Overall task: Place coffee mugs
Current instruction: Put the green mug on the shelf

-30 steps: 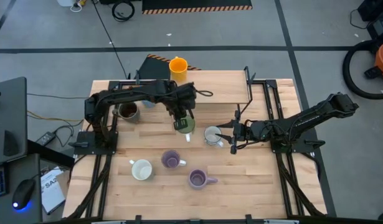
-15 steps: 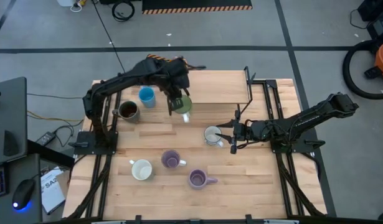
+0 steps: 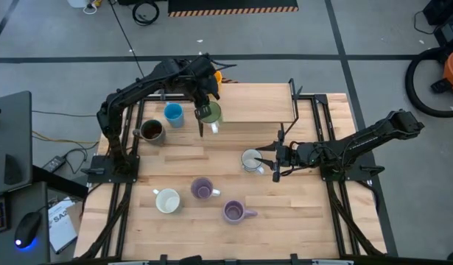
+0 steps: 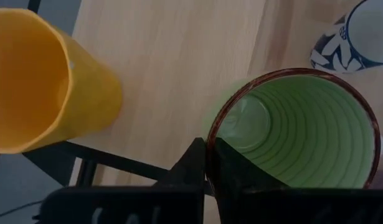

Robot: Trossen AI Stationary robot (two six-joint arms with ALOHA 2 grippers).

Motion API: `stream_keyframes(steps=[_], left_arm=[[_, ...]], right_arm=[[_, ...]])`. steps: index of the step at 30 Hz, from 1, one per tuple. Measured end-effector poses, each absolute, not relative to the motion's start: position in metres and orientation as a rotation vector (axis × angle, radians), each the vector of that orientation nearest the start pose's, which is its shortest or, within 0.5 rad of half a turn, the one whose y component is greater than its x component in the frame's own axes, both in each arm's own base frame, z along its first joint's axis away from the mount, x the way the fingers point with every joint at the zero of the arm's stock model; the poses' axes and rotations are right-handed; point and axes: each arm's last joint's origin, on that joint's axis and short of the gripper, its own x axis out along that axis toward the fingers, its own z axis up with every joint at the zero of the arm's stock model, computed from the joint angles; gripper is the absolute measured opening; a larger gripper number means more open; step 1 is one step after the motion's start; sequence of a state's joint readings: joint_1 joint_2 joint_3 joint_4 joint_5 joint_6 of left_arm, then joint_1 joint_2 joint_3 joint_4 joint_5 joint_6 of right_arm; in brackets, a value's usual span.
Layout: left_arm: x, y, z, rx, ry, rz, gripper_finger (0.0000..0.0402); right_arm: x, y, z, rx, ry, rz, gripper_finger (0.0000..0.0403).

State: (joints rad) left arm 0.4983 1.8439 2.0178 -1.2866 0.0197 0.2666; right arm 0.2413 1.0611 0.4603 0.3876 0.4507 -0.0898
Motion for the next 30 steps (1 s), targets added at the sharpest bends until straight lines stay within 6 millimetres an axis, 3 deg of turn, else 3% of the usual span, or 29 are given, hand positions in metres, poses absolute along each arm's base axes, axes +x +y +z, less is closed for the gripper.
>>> stream_keyframes(steps=[30], left_arm=[[0.3211,0.1838,0.3753,0.149,1.13,0.301,0.0016]], right_arm=[[0.2156,0.04,0.2251,-0.161,0.21,-0.2,0.0165]])
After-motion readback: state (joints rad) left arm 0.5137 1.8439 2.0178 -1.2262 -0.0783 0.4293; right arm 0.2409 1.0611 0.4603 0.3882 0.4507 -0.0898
